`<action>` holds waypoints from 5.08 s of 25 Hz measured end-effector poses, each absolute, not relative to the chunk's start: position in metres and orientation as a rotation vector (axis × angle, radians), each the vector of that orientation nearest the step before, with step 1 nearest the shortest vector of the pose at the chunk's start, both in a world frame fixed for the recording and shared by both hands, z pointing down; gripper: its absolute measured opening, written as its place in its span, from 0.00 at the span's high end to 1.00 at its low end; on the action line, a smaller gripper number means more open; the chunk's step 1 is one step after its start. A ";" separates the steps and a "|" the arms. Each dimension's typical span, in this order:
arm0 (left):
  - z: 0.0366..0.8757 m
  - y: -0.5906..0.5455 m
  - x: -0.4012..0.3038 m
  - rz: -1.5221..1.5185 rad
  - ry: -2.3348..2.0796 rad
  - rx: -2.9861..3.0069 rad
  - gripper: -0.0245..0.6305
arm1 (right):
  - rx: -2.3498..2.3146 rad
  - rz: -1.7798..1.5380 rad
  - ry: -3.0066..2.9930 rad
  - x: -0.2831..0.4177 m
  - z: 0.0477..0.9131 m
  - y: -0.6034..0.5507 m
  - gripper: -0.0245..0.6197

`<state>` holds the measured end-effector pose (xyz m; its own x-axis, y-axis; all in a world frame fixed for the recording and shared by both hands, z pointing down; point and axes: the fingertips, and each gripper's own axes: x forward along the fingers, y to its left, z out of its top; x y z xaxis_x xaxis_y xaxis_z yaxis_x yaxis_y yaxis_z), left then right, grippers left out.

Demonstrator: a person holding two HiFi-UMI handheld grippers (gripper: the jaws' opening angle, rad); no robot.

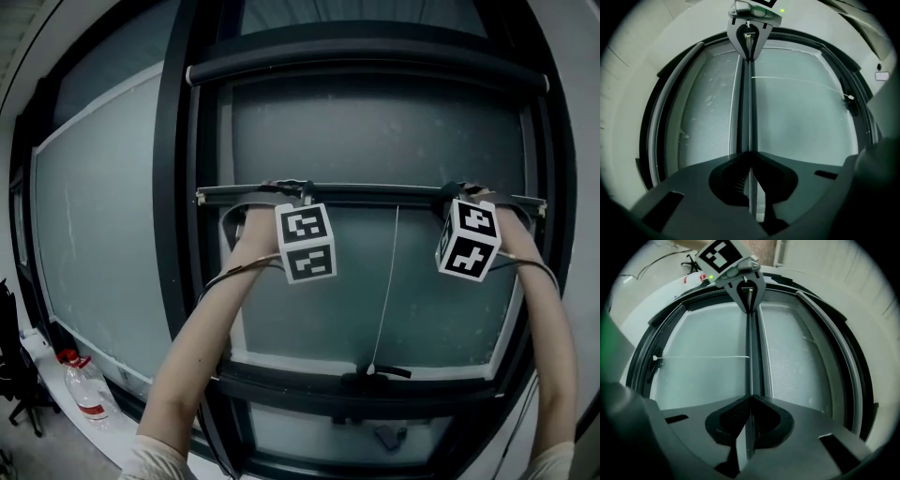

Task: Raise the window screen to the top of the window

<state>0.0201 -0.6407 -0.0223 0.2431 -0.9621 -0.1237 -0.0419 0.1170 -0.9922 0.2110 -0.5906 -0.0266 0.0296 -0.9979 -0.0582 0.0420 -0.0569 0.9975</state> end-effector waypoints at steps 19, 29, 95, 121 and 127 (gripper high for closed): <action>-0.220 -0.641 0.014 -0.655 1.318 -0.895 0.93 | 1.501 -1.560 -0.870 0.203 -0.222 -0.590 0.93; -0.270 -0.637 0.013 -0.524 1.358 -0.854 0.93 | 1.573 -1.664 -0.790 0.202 -0.270 -0.588 0.93; 0.459 -0.478 0.033 -0.069 1.584 -2.538 0.96 | 1.851 -0.129 -2.528 0.158 0.443 -0.440 0.93; 0.473 -0.254 -0.054 -0.037 1.449 -2.618 0.96 | 1.999 -0.147 -2.381 0.071 0.444 -0.206 0.93; 0.460 -0.201 -0.055 -0.002 1.476 -2.601 0.96 | 2.002 -0.167 -2.399 0.077 0.436 -0.150 0.93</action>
<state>-0.0546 -0.2007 0.4600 0.5156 -0.8537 -0.0731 -0.8535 -0.5042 -0.1315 0.0771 -0.1501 0.4358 -0.1814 -0.9817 -0.0585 -0.9803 0.1758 0.0896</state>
